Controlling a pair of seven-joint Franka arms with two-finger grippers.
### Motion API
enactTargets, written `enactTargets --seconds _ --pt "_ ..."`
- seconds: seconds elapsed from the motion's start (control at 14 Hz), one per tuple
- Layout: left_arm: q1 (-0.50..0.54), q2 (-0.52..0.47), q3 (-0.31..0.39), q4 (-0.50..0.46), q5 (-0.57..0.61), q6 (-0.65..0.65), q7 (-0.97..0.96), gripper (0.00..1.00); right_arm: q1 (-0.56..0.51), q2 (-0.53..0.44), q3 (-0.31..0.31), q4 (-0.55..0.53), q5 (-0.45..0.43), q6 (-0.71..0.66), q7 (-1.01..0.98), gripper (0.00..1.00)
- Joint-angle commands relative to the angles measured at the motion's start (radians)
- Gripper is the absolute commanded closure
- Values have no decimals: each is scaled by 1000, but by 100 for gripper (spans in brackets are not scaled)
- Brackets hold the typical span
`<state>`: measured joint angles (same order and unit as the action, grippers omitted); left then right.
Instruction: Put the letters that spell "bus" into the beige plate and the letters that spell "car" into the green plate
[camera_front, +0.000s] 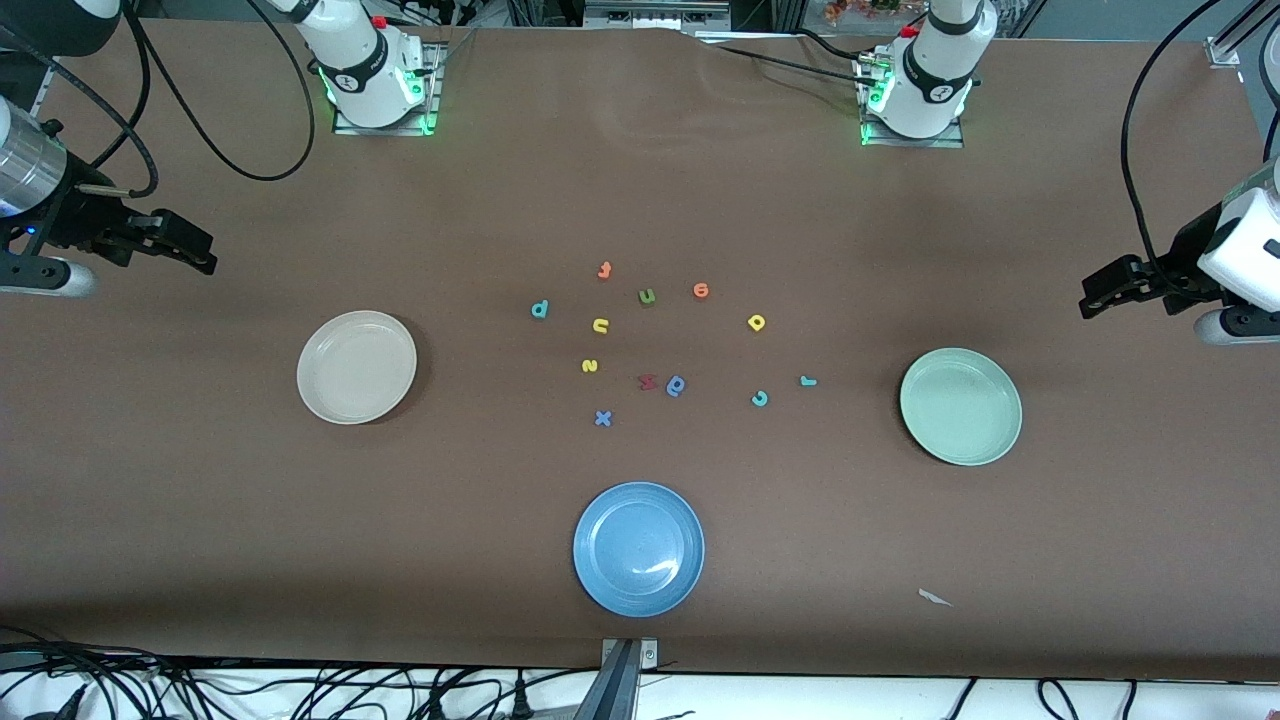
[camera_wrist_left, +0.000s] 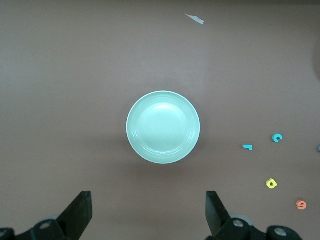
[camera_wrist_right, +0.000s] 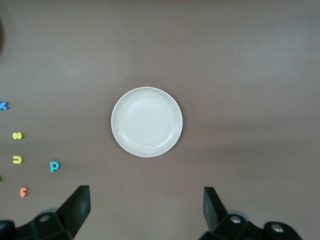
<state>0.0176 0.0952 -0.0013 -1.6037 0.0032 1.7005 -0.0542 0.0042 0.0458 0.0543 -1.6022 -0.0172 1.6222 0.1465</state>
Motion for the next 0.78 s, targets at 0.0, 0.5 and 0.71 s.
enactTargets --seconds 0.0,0.5,0.71 --pt "-4 -9 -2 10 35 -22 16 0 5 -15 -4 -19 8 16 -2 0" --pt "-4 -8 -2 8 37 -22 16 0 5 -7 -8 -16 16 31 -4 0" --pt "-4 -8 -2 8 37 -22 16 0 5 -7 -8 -16 13 27 -4 0"
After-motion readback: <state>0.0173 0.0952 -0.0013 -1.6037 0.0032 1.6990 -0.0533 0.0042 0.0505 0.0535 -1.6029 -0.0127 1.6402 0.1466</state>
